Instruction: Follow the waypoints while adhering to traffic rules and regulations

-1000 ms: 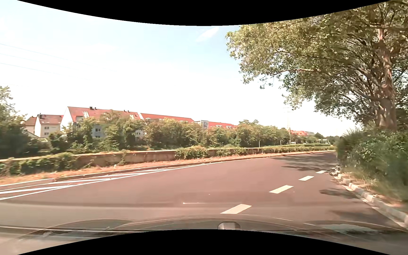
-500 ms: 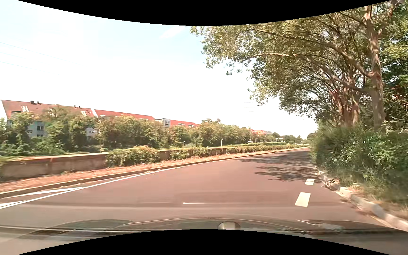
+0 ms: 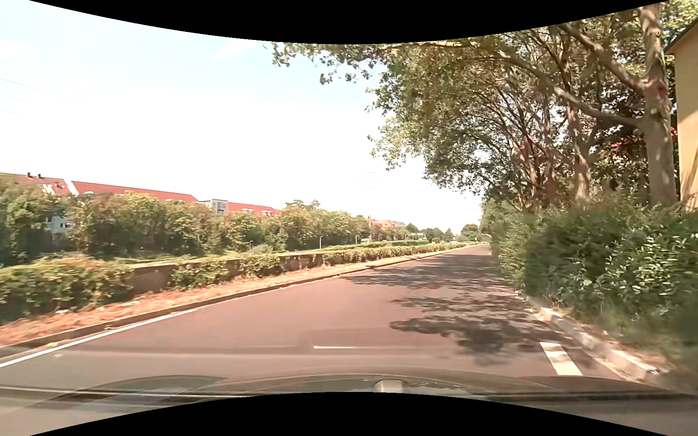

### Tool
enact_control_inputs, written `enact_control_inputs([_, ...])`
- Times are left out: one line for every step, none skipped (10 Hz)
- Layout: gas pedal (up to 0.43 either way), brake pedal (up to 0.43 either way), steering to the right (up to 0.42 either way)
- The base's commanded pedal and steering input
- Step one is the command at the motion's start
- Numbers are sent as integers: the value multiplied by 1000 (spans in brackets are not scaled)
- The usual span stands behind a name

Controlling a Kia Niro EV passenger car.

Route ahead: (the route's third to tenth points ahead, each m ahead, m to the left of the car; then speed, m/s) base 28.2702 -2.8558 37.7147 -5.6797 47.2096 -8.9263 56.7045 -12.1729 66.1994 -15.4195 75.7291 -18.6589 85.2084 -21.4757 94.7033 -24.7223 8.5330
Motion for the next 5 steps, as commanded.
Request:
enact_control_inputs([177,0,149])
enact_control_inputs([177,0,138])
enact_control_inputs([189,0,127])
enact_control_inputs([189,0,116])
enact_control_inputs([189,0,102])
